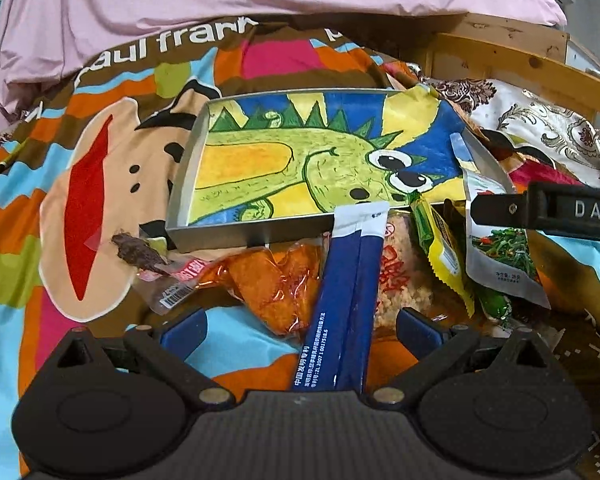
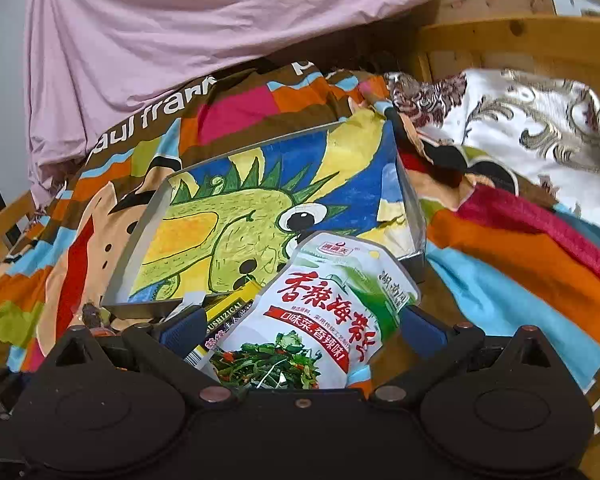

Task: Organize snacks
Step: 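Close the left tool on the blue stick packet while the right tool holds the white bag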

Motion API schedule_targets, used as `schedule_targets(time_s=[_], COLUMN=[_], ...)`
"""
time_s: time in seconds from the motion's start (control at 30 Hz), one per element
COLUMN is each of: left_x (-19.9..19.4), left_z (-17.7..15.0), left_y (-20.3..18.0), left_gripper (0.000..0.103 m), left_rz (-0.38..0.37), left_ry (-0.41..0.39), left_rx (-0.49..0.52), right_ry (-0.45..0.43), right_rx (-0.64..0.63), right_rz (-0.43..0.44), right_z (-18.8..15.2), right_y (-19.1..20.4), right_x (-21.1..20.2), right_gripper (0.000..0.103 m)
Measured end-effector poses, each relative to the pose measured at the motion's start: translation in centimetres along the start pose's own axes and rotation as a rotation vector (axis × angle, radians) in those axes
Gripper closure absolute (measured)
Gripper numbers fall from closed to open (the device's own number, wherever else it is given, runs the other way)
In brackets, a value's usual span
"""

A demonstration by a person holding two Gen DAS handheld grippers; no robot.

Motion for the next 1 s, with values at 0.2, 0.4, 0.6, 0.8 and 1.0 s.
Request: schedule_targets(time_s=[0.2,0.4,0.6,0.8,1.0], left_x=[0.6,0.3,0.2,0.4,0.9], left_z=[0.1,0.6,0.5,0.4,0.4], left_y=[-0.4,-0.7,-0.6,-0.2,0.2], left_gripper=[0.0,0.001,0.005,0.009,0.023], left_rz=[-0.003,0.007,-0.016,-0.061,-0.118], left_ry=[0.015,-0.022,-0.024,-0.041,-0.051], left_rx=[0.019,0.034,0.04,0.018,-0.017], right_ry=[0.049,0.073,0.065,0.049,0.048], right_rx=[0.049,0.073,0.07,0.078,0.131], right_rz=[0.061,0.085,0.076,0.056,0.06], right_z=[-0.2,-0.4,-0.6,-0.9,-1.0], right_y=[-0.3,-0.3,-0.4,-0.7,-1.4], right_x=[0.6,0.8,0.6,0.3,0.1], right_gripper=[0.001,0.001,0.008,0.019,0.024])
Point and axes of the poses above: each gripper's, at about its wrist camera, not at the fingertips, and x roughly the way its jaws point, y to its left, z to its top, the point moved 2 cm from there along x, roughly the way its jaws point, and after that the axes turned 3 degrees about x, right-handed, at the moved point
